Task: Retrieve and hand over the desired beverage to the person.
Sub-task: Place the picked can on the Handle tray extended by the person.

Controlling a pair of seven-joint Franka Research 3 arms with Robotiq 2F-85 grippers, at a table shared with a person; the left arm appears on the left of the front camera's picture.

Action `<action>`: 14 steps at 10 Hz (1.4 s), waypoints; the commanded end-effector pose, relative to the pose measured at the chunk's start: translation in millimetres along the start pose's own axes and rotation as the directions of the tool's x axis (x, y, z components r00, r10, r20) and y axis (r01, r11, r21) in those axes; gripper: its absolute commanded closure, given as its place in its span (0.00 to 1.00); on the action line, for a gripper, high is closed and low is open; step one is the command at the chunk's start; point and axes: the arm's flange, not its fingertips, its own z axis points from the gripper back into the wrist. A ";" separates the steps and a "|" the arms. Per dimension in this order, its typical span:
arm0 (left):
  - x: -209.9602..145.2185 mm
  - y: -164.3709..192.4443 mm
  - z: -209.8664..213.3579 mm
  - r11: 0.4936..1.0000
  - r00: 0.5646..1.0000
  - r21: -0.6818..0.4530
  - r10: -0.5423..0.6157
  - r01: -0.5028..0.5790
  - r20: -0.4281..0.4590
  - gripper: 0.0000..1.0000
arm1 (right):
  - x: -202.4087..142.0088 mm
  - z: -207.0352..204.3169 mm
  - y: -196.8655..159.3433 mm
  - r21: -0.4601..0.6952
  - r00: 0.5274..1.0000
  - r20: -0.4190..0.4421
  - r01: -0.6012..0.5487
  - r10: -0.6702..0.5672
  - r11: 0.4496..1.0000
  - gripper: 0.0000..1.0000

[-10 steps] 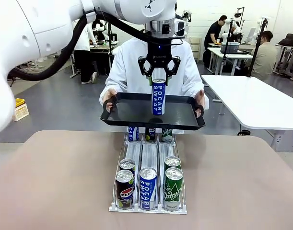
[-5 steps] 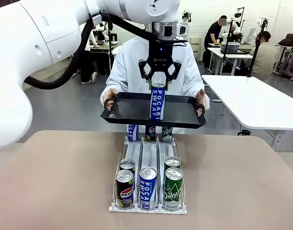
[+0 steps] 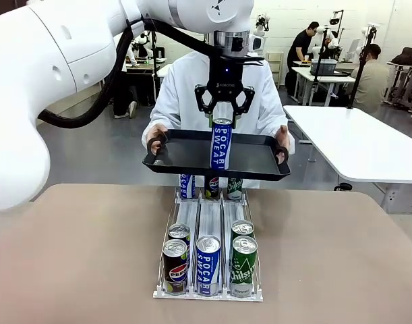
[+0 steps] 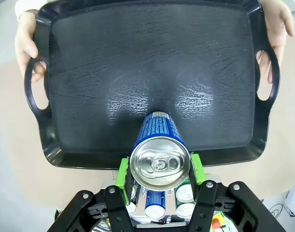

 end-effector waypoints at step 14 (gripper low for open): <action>3.5 -3.7 0.3 0.997 0.997 0.003 -0.080 0.080 -0.008 0.00 | 3.5 -0.1 -0.7 0.026 1.000 0.020 -0.007 0.007 1.000 0.00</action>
